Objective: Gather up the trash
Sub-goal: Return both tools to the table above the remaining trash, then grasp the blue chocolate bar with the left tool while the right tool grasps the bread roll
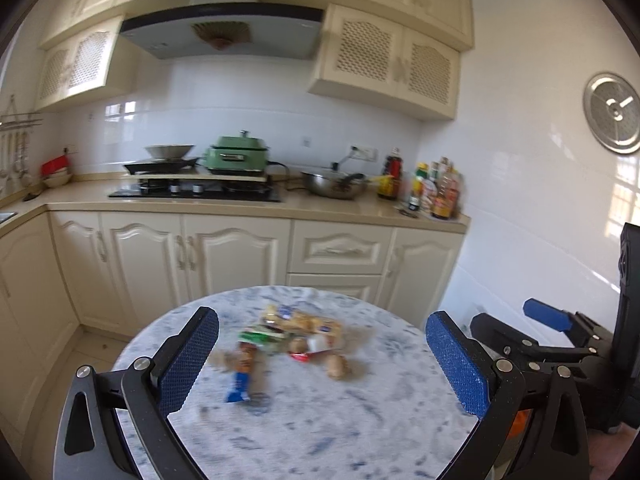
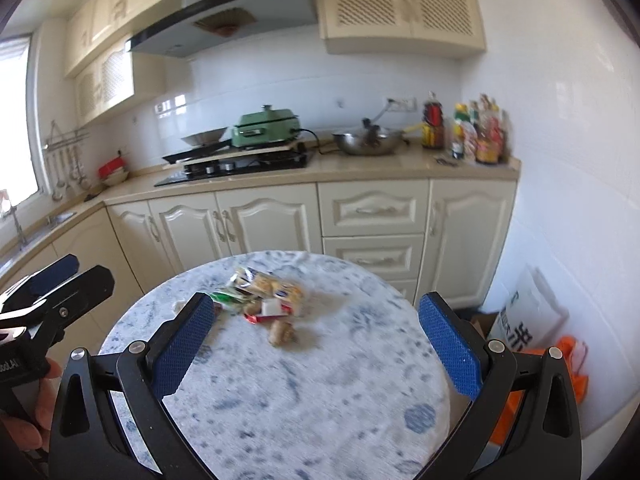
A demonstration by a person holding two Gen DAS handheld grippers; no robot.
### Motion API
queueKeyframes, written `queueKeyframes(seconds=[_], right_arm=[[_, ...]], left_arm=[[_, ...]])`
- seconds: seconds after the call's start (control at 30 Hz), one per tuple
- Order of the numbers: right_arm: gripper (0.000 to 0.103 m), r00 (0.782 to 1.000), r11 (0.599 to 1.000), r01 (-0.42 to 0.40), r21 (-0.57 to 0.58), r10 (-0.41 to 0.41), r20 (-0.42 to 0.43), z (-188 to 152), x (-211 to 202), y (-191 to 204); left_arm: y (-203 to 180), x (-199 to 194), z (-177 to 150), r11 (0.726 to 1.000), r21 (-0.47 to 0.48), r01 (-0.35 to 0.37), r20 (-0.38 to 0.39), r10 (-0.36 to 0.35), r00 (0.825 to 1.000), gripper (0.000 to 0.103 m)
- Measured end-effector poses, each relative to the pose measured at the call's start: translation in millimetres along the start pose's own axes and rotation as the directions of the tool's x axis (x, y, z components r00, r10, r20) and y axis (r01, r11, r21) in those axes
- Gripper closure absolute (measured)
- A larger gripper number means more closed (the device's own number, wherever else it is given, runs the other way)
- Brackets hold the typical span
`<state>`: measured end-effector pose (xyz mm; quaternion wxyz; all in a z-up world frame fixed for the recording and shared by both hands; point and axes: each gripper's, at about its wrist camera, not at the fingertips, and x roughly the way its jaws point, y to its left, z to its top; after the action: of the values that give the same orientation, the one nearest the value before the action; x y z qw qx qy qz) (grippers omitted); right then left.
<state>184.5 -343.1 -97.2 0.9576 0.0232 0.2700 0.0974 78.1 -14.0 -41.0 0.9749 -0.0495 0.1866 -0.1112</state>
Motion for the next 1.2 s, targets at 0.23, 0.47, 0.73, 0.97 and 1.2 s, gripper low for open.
queueKeyframes(seconds=[0.23,0.47,0.73,0.97,1.2], right_arm=[[0.0,1.0,0.995,-0.014,-0.095,0.012,-0.02,-2,14,38],[0.0,0.993,0.993,-0.035,-0.113,0.022,-0.113,-14,54,50],[0.0,0.962,0.996,-0.035,-0.076,0.013,-0.274,-43,129,38],[0.0,0.93,0.999,-0.03,-0.034,0.016,-0.367,-58,186,27],[0.013,0.905,0.999,-0.032,-0.033,0.015,-0.424,-69,229,28]], left_arm=[[33,5,-17,0.997,-0.001,-0.078,-0.017,0.078,0.997,0.001],[53,50,-27,0.995,-0.007,-0.104,-0.134,0.102,0.986,0.001],[72,156,-31,0.995,0.013,-0.094,-0.308,0.094,0.947,0.001],[83,248,-39,0.998,0.005,-0.065,-0.444,0.06,0.894,0.008],[76,312,-39,0.996,0.076,-0.041,-0.513,0.074,0.855,0.018]])
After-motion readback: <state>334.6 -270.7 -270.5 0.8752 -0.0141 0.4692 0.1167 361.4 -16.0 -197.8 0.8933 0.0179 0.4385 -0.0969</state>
